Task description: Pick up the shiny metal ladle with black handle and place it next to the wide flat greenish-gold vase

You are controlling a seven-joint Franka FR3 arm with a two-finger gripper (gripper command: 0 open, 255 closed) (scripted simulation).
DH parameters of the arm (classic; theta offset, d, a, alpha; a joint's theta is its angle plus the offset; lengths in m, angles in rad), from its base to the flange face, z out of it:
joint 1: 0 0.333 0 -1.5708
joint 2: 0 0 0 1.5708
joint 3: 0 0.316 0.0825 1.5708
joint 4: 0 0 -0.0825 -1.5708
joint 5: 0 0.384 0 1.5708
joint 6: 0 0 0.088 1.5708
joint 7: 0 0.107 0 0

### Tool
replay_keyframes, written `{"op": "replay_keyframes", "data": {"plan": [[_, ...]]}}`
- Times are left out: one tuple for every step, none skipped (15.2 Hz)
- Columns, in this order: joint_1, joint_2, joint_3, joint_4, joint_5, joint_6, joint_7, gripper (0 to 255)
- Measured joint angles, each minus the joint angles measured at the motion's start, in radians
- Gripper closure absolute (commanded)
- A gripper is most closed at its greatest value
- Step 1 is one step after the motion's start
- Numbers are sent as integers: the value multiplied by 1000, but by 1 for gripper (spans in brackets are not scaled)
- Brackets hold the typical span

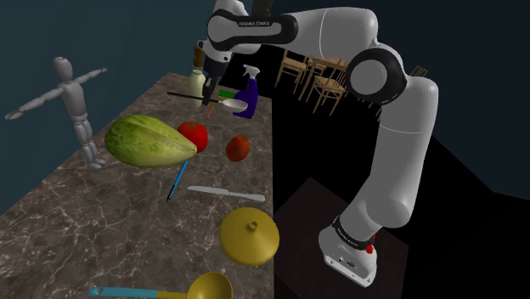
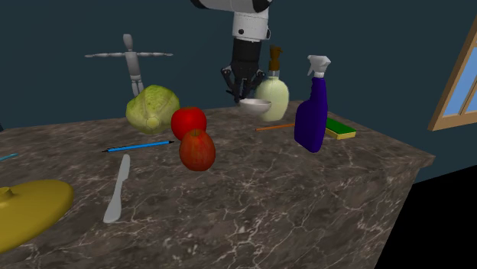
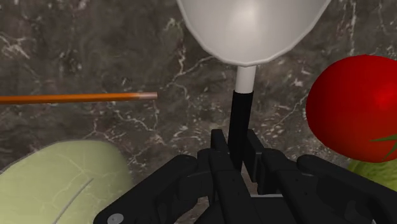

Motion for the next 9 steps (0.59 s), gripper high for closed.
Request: {"op": "replay_keyframes", "data": {"plan": [[0, -4, 0, 11, -1, -15, 2, 255], [1, -6, 0, 21, -2, -26, 6, 255], [0, -11, 0, 24, -2, -35, 6, 255], [0, -12, -1, 34, -3, -46, 7, 255], [0, -12, -1, 49, -3, -60, 9, 255], [0, -13, 0, 59, -4, -71, 11, 255], [4, -28, 1, 43, -5, -69, 17, 255], [15, -45, 5, 20, -7, -62, 30, 255], [28, -64, 10, -11, -9, -47, 47, 255]]}}
